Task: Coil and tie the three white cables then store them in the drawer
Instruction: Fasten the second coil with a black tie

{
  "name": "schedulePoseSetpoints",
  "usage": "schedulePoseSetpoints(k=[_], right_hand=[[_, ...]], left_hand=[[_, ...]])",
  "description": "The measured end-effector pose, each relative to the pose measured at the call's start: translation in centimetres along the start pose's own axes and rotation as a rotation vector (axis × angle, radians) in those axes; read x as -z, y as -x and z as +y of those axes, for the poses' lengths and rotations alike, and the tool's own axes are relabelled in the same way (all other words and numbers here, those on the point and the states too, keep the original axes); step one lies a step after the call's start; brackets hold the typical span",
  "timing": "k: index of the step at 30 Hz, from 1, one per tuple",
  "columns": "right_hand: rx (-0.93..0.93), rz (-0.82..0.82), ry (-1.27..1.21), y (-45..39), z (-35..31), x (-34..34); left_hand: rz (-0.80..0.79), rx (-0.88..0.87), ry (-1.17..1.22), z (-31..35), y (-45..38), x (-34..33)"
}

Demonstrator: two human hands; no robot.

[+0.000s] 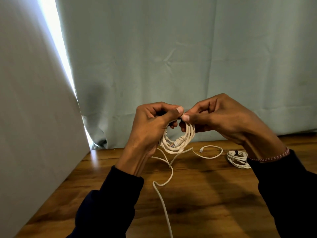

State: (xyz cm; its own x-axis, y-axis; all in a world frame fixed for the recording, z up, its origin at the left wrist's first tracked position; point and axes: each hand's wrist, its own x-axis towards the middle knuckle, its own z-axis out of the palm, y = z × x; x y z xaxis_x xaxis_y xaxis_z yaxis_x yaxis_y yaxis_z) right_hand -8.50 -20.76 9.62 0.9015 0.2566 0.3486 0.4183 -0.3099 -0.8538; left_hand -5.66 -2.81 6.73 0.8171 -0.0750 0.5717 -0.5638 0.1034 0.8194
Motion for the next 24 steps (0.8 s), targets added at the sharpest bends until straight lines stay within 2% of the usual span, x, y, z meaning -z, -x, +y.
schedulePoseSetpoints(k=[5,9,11,18,24], right_hand=[[0.042,0.042,-0.054,-0.1,0.0,-0.3],[0.059,-0.029,-0.014,0.1,-0.2,-1.0],[0.075,0.017,0.036,0.0,-0.1,-1.3],[0.066,0.073,0.026,-0.3,0.2,-0.9],[0.069,0.074,-0.010,-0.4,0.4,-1.0]], left_hand=[[0.028,-0.011,0.037,0.4,-0.1,0.2],[0.097,-0.039,-0.045,0.7,-0.1,0.3],[0.107,-0.076,-0.130,0.7,0.0,0.4],[0.088,-0.500,-0.800,0.7,-0.3,1.5],[0.206,-0.804,-1.052,-0.4,-0.2,1.1]])
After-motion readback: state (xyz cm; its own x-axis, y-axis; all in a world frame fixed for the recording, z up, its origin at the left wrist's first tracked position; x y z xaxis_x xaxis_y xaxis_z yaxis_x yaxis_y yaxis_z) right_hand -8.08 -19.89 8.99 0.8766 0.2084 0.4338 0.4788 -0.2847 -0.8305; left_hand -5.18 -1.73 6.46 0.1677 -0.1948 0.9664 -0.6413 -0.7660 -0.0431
